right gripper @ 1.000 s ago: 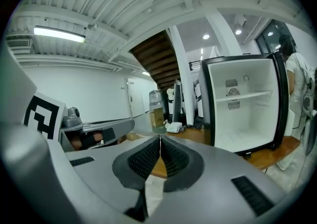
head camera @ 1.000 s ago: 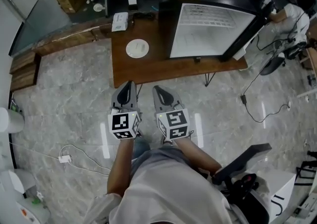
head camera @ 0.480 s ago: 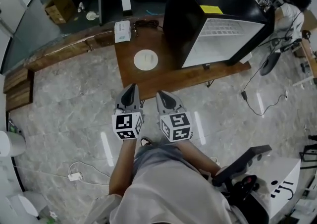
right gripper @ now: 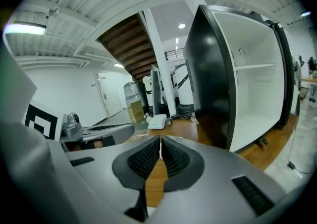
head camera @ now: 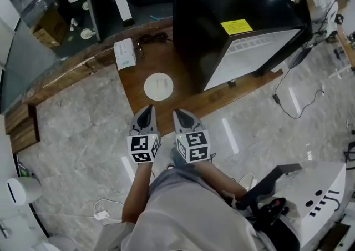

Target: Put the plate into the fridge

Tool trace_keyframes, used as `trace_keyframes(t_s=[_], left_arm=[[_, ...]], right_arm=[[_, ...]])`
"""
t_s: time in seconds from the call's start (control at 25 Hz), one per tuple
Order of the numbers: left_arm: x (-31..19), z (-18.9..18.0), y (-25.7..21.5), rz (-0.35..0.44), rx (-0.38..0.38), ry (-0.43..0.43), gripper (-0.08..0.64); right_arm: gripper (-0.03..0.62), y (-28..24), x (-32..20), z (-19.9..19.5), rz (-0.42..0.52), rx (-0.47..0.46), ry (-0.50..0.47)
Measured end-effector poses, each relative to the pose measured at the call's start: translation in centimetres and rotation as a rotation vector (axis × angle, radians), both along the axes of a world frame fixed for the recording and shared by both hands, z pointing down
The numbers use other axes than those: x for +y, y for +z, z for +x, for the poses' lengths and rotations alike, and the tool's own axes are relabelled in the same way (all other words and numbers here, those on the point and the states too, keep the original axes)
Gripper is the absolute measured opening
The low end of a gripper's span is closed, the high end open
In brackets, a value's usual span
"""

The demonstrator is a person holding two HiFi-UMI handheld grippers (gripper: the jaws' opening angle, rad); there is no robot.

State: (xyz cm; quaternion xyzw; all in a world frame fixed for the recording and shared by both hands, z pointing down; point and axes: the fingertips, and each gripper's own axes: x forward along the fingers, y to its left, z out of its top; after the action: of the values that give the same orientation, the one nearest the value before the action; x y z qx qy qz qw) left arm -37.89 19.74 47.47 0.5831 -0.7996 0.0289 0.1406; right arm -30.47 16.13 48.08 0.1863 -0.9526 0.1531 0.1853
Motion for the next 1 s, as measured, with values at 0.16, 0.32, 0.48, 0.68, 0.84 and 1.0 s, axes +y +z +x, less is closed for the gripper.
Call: trace_keyframes(t_s=[0.16,0.32,0.48,0.68,0.84,1.0], left_arm=[[-6.1,-6.4,1.6,-0.071,-0.011,0.049,0.020],[-10.8,-12.6,4.4,-0.170,-0.022,0.111,0.020],[-14.8,-18.4,7.6,-0.299,-0.076,0.243,0.020],[-19.6,-23.3,12.9,-0.435,-0.125,0.404,0.020],[-22.2,-25.2,18.5,-0.542,-0.169,0.554,0.020],[-23.1,-25.0,22.3,-0.622,-0.205,0.658,0.020]], right_arm=[[0.017,2.4,-6.2,-5.2,-0.076,0.023,0.040],[0.017,6.0,-9.8,-8.2,-0.138,0.079,0.098],[0.017,9.5,-11.5,-10.8,-0.213,0.137,0.219],[0.017,14.2,-14.0,-14.7,-0.340,0.124,0.314],[0.018,18.6,-15.4,-16.2,-0.444,0.107,0.432],[0.054,21.9,-15.8,-16.2,-0.550,0.106,0.517]])
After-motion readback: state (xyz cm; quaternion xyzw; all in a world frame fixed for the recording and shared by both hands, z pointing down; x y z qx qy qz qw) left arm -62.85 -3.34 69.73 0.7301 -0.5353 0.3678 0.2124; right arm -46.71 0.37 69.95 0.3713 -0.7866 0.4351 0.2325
